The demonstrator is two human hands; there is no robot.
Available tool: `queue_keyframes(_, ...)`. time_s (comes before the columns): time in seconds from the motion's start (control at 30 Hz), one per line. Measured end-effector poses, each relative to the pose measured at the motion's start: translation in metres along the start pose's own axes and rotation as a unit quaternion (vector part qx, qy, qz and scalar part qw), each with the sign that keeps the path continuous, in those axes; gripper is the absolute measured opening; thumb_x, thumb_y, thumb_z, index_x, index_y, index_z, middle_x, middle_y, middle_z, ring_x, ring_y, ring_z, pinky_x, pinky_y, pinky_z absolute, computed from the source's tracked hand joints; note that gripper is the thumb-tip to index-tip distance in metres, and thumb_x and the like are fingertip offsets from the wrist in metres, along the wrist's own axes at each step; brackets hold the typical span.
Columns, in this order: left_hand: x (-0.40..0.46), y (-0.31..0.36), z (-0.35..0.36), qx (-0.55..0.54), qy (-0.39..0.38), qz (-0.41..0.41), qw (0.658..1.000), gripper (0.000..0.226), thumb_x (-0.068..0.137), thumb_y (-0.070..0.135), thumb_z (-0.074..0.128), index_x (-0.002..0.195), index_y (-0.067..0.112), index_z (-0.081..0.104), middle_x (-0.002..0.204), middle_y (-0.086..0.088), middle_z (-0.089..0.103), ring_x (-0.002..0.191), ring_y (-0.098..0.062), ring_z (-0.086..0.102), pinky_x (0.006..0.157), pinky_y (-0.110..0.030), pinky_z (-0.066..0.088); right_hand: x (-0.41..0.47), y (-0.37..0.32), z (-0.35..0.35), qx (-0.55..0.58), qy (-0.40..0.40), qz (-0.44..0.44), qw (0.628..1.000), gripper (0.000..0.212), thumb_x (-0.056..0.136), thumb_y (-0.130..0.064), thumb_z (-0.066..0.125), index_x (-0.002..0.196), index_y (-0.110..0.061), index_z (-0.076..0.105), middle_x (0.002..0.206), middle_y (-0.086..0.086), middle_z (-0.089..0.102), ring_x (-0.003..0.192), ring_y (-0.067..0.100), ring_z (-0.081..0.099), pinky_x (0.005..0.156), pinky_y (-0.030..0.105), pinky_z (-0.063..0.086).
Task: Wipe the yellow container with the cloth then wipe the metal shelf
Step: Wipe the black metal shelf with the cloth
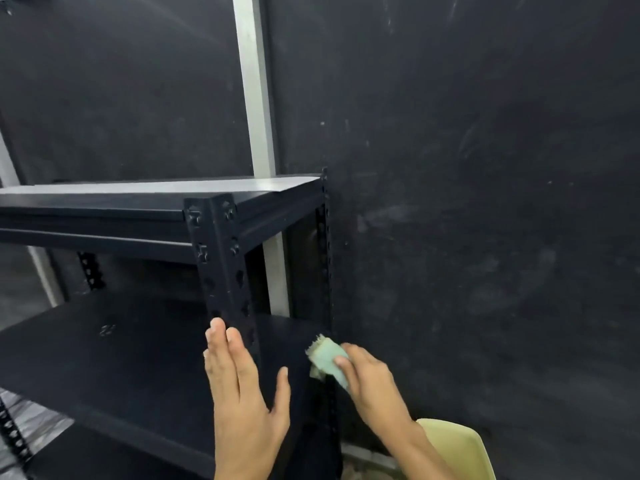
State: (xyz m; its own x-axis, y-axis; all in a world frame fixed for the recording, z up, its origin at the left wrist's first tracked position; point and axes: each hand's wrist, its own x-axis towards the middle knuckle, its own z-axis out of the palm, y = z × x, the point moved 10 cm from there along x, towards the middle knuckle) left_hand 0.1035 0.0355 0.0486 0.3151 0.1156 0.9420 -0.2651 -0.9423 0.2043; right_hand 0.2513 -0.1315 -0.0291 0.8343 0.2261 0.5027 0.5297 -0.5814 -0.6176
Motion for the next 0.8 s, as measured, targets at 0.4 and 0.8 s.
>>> queue_keyframes(0.4, -0.004, -0.004, 0.013, 0.014, 0.034, 0.081, 0.996, 0.102, 0.090, 0.004, 0.058, 0.166, 0.011, -0.009, 0.178, 0.001, -0.016, 0.166, -0.023, -0.004, 0.134, -0.043, 0.015, 0.067, -0.032, 0.142, -0.096, -0.152, -0.109, 0.978, 0.043, 0.104, -0.038, 0.037, 0.133, -0.013, 0.056, 0.140, 0.006, 0.057, 0.132, 0.024, 0.049, 0.110, 0.038, 0.038)
queue_keyframes(0.8, -0.006, -0.005, 0.016, 0.023, 0.038, 0.091, 0.995, 0.093, 0.099, 0.011, 0.056, 0.166, 0.012, -0.008, 0.177, 0.003, -0.013, 0.165, -0.025, -0.002, 0.131, -0.053, 0.020, 0.057, 0.009, 0.175, -0.172, -0.242, -0.029, 0.954, 0.071, 0.098, -0.060, 0.026, 0.157, -0.021, 0.020, 0.166, -0.003, 0.014, 0.153, 0.015, 0.003, 0.123, 0.039, -0.003)
